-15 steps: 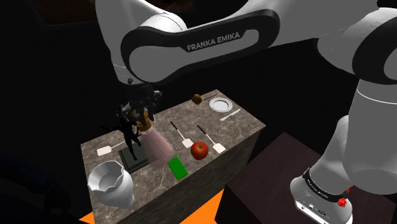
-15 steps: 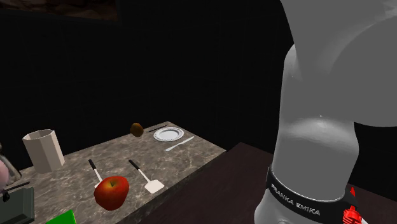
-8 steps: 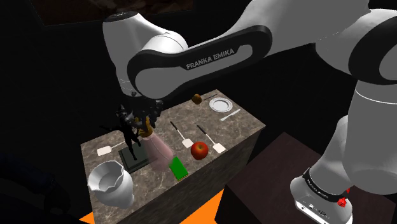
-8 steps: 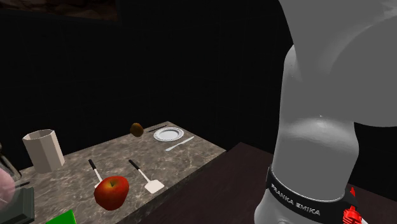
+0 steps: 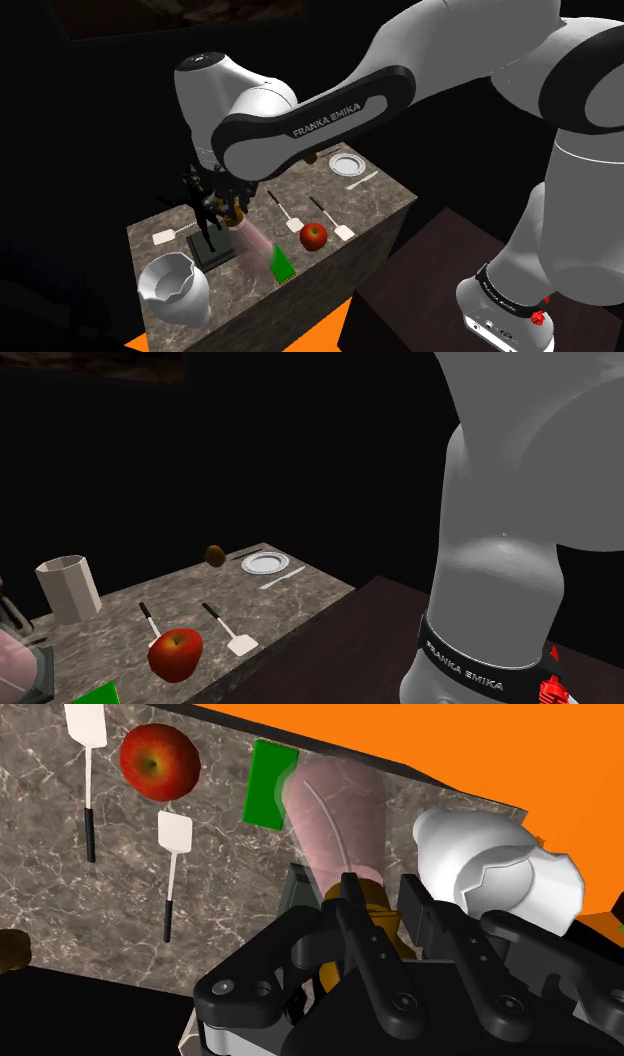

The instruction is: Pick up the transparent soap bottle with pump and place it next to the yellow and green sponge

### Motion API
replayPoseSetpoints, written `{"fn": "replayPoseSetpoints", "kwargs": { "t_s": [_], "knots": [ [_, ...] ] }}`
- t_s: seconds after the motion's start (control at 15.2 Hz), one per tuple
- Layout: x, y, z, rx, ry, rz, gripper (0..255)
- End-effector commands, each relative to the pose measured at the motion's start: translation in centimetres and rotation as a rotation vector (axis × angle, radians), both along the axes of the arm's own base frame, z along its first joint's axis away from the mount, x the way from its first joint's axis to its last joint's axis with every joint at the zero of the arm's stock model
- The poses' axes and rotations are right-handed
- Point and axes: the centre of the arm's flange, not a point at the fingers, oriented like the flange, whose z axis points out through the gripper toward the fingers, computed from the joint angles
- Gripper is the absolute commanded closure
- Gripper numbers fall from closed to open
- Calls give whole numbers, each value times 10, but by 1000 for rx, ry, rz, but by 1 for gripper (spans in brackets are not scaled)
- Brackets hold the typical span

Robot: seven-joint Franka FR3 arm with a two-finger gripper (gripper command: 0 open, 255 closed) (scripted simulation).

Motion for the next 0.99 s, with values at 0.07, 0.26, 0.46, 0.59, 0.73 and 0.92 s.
{"fn": "replayPoseSetpoints", "kwargs": {
  "t_s": [0.07, 0.26, 0.46, 0.59, 0.73, 0.92],
  "knots": [
    [2, 1, -16, 1, -1, 0, 255],
    [2, 1, -31, 1, -1, 0, 255],
    [2, 1, -47, 1, -1, 0, 255],
    [2, 1, -58, 1, -1, 0, 255],
    [2, 1, -68, 1, -1, 0, 255],
    [2, 1, -84, 1, -1, 0, 255]
  ]
}}
